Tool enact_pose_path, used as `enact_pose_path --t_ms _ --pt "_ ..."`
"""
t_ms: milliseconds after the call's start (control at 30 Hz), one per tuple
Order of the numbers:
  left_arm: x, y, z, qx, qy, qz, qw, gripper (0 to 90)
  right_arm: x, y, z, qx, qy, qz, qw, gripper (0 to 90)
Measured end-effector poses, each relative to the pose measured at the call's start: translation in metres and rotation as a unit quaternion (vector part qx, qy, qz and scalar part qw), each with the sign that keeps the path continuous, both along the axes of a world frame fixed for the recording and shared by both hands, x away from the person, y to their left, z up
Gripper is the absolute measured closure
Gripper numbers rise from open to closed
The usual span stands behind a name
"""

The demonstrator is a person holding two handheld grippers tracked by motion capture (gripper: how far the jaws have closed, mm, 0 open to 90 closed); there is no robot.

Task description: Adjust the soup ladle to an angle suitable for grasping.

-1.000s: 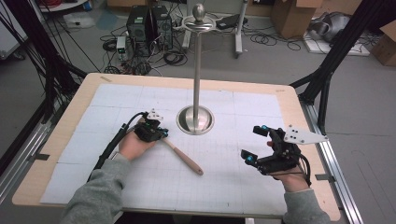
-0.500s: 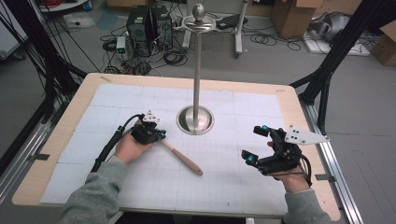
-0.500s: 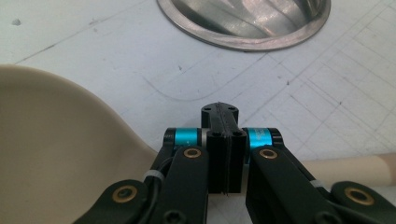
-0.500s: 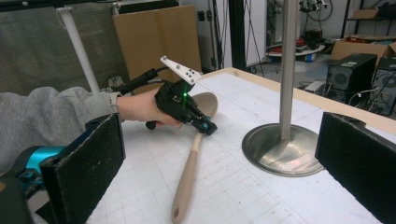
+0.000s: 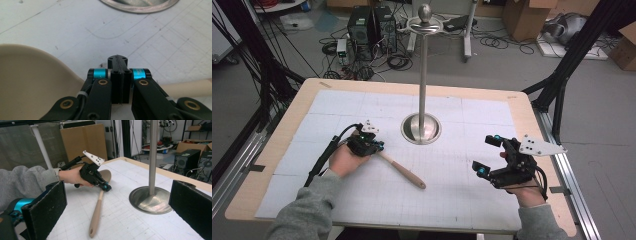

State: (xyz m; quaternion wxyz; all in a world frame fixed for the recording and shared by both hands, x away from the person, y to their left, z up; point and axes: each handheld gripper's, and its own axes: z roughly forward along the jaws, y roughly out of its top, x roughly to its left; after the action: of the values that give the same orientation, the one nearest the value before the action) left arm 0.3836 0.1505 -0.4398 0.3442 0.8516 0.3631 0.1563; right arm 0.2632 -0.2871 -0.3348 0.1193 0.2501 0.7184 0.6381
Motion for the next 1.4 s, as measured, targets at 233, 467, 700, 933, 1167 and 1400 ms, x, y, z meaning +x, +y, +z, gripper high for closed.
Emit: enact_pose_path --t_ms 233,467,700,933,1167,1400 --pt "-0.005 0.016 0.000 -0.008 0.004 0.005 0.9999 90.0 -0.001 0.001 0.001 0.000 -0.002 0.002 1.0000 0.3" --pt "-0.015 0.035 0.000 -0.004 0.008 0.013 0.9999 90.0 0.000 0.001 0.000 -0.002 0.003 0.002 1.0000 0.3" --pt "-0.024 0.049 0.000 -0.005 0.009 0.023 0.9997 90.0 0.002 0.006 0.000 -0.004 -0.001 0.007 1.0000 0.4" --pt "-0.040 0.066 0.001 0.008 0.006 0.028 0.9996 90.0 0.005 0.010 -0.001 -0.008 0.003 0.012 0.9999 0.3" --pt "-0.053 0.080 0.001 0.004 0.010 0.045 0.9989 90.0 0.006 0.012 -0.001 -0.008 0.003 0.014 0.9999 0.3" --pt "-0.065 0.096 0.002 0.009 0.013 0.056 0.9983 90.0 0.008 0.014 -0.001 -0.009 0.004 0.017 0.9998 0.3"
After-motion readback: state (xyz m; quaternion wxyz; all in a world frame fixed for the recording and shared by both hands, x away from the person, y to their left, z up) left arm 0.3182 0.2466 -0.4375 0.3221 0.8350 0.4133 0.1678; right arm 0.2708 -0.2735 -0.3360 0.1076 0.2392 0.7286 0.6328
